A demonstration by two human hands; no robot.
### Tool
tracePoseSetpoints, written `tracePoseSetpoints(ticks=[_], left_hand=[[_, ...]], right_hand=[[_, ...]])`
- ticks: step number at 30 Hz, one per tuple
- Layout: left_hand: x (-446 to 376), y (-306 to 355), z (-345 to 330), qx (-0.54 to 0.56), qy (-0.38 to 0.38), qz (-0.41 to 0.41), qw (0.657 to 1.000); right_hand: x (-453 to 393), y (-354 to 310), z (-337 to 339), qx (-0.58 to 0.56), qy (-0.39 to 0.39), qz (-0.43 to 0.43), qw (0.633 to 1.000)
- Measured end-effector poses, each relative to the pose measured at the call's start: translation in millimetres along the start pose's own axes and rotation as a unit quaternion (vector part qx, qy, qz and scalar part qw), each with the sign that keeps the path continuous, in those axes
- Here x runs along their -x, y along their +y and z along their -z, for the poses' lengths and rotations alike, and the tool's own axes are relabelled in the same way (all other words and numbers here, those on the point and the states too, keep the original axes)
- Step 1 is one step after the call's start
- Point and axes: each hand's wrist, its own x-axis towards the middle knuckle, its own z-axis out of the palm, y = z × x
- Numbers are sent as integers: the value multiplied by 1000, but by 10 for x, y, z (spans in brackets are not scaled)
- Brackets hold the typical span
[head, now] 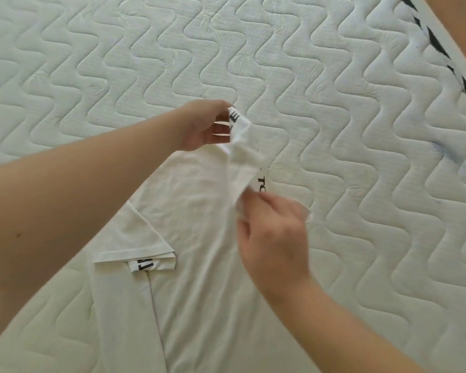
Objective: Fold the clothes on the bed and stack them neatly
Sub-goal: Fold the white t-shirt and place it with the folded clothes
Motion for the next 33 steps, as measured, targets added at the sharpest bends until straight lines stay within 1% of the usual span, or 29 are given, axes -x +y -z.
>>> tracePoseSetpoints(ticks=[3,5,6,7,8,9,11,13,15,16,19,21,24,28,29,30,32,33], left_hand=[[93,-172,294,45,49,17,998],[107,-307,476,54,97,55,992],[104,-374,542,36,123,74,989],[91,-449,598,-8,145,90,985],[82,-523,632,-71,157,103,980],[73,-591,651,-137,155,107,972],[68,-691,637,-244,141,85,956],[67,-716,590,-310,145,42,939],[35,-702,537,-354,156,10,922],[11,-687,505,-361,162,-4,918],[-58,-618,428,-346,185,-33,919],[-100,-590,411,-360,193,-42,912],[-156,-573,401,-361,197,-57,910],[-164,-476,346,-331,208,-95,915],[-158,-453,333,-324,207,-104,917],[-148,-441,321,-320,211,-110,917],[-117,-456,293,-325,231,-116,910],[-92,-489,273,-341,243,-120,900]], right_hand=[[87,-353,-241,-17,-102,-9,995],[152,-511,-373,-56,-176,18,983],[199,-549,-415,-94,-208,29,973],[257,-556,-444,-121,-226,37,966],[323,-531,-464,-121,-229,42,965],[395,-467,-482,-98,-225,41,968],[546,-284,-495,-17,-241,5,970],[673,-112,-498,70,-278,-29,958],[785,25,-551,129,-308,-39,942],[822,88,-595,146,-306,-40,940],[829,242,-743,163,-258,-30,952],[772,306,-815,159,-237,-4,959],[646,339,-855,97,-190,32,976],[477,241,-776,17,-126,12,992],[458,201,-759,4,-126,-4,992],[453,166,-750,-7,-146,-26,989],[482,123,-759,-33,-238,-66,968],[532,123,-771,-42,-275,-72,958]])
